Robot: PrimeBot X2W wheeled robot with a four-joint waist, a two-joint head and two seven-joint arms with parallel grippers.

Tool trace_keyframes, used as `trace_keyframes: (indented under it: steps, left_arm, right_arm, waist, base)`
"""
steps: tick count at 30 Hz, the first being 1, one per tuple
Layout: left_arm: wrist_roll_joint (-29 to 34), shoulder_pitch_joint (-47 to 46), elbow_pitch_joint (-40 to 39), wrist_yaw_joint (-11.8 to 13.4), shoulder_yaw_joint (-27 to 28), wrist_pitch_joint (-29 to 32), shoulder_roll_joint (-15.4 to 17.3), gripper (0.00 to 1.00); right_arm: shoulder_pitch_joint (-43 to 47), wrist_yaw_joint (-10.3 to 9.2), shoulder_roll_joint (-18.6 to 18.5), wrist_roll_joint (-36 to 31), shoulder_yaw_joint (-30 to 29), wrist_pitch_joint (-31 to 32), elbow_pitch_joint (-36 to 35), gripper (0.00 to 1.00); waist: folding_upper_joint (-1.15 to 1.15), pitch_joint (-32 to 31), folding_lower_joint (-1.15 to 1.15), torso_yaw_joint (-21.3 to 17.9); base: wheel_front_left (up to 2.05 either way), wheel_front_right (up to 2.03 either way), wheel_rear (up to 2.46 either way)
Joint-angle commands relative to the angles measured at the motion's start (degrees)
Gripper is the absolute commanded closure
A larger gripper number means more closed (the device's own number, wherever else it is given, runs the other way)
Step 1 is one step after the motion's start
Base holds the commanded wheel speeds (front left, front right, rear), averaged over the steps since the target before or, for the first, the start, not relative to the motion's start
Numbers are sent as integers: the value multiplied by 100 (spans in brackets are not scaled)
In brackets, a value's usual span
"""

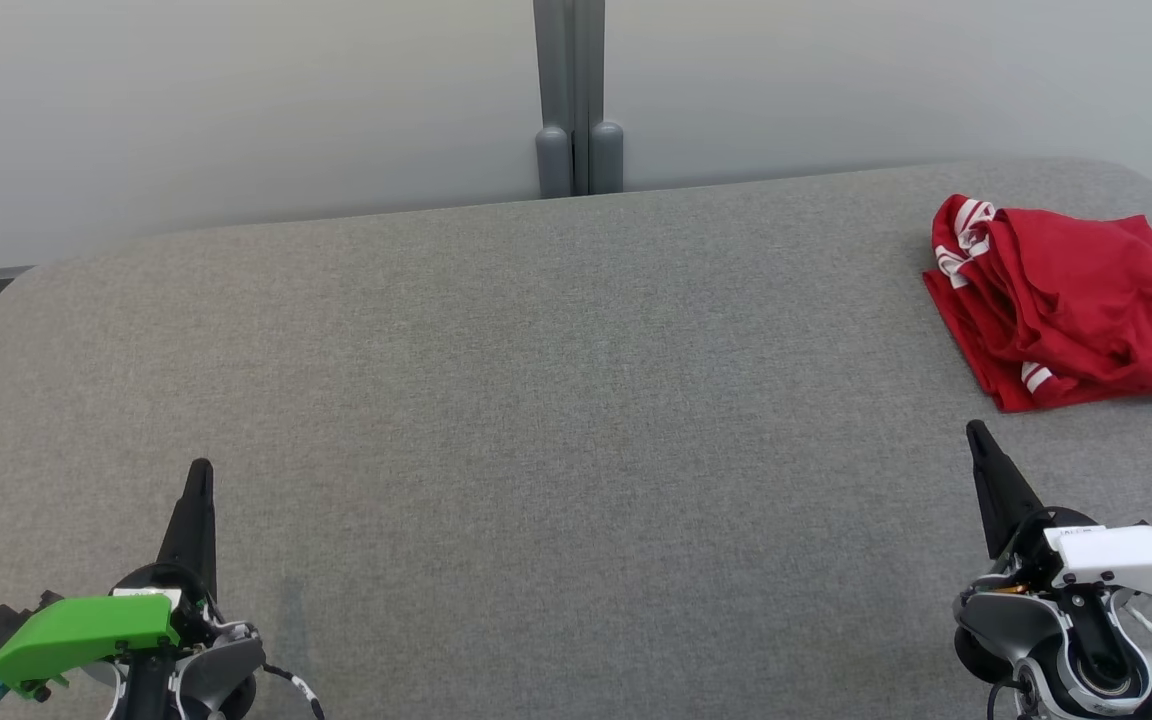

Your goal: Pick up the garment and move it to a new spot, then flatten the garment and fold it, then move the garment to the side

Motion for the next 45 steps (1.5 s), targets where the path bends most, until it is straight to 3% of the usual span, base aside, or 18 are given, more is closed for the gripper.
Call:
trace_keyframes:
  steps: [1, 45]
  left_arm:
    - [-29, -63, -13, -19, 5, 17, 8, 100]
    - [-30, -63, -13, -19, 3, 16, 9, 100]
  right_arm:
    - [-44, 2, -2, -23, -13, 21, 8, 100]
    - [-44, 2, 6, -33, -22, 23, 9, 100]
  waist:
    - [0, 0, 0, 0]
    - [0, 0, 0, 0]
  base:
    - [0, 0, 0]
    - [0, 0, 0]
